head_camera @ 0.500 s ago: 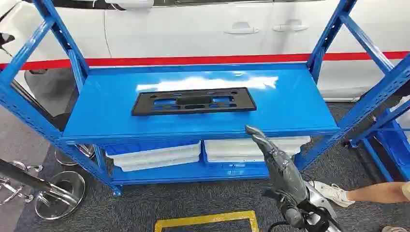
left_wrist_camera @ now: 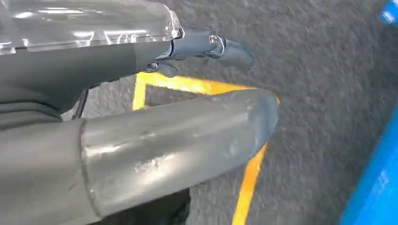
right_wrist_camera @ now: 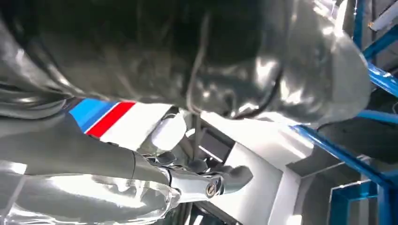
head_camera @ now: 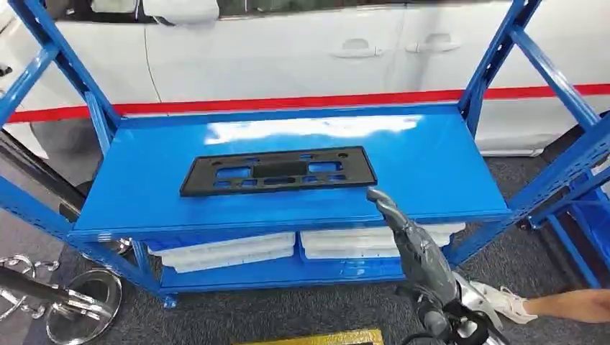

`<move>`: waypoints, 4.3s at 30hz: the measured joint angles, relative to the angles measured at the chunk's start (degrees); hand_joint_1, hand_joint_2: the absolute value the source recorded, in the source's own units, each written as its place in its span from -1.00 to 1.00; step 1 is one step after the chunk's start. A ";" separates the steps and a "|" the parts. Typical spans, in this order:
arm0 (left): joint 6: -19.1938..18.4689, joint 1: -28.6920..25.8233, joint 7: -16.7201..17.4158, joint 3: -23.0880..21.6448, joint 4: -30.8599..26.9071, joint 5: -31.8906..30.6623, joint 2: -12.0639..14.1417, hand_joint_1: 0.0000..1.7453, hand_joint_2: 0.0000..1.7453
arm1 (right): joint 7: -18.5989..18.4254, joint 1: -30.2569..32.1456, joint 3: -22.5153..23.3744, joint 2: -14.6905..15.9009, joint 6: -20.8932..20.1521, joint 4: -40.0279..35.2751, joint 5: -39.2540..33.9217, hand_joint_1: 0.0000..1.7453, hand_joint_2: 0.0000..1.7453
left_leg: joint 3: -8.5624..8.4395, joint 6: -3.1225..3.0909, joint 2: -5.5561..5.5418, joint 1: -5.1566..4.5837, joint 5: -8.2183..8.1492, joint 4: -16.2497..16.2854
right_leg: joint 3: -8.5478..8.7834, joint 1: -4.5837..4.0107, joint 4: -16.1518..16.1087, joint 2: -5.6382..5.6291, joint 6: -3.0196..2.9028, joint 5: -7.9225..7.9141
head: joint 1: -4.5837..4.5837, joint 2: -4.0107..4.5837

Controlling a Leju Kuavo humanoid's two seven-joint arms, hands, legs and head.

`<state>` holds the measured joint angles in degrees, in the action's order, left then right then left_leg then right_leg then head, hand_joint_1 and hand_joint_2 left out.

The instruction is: Take the parts from the cabinet and place them on the table.

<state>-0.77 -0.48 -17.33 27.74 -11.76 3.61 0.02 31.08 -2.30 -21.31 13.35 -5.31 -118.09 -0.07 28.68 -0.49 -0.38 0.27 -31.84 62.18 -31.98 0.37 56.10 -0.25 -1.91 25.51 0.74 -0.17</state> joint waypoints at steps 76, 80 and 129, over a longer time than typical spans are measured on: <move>-1.84 2.34 2.19 -1.95 0.22 -14.10 1.42 -1.00 -1.00 | -38.32 -32.64 -29.86 -22.67 27.76 70.01 71.32 -1.00 1.00 | 3.19 -0.90 0.09 1.04 6.59 -6.51 | -1.71 0.03 4.09 0.01 2.24 3.33 | -0.11 0.00; -1.86 2.34 2.10 -1.99 0.20 -14.43 1.46 -1.00 -1.00 | -39.27 -33.15 -29.86 -23.25 28.56 73.17 71.84 -1.00 1.00 | 3.10 -1.28 0.28 0.84 6.58 -6.53 | -9.29 0.03 19.43 -0.01 2.44 8.99 | -0.09 0.00; -0.92 1.00 2.23 4.02 0.24 -16.02 1.77 -1.00 1.00 | -0.59 -13.30 -0.18 -11.98 20.98 15.44 8.76 1.00 1.00 | 5.03 1.35 0.25 1.04 3.69 1.19 | 0.03 0.05 0.41 0.56 0.41 0.56 | -0.04 0.00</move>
<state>-1.68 0.52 -15.10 31.76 -11.52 -12.41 1.79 30.49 -15.59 -21.49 1.38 15.67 -102.65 8.70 33.71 0.86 -0.13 1.31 -28.15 63.37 -31.95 0.41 56.52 0.31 -1.49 26.07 0.70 -0.17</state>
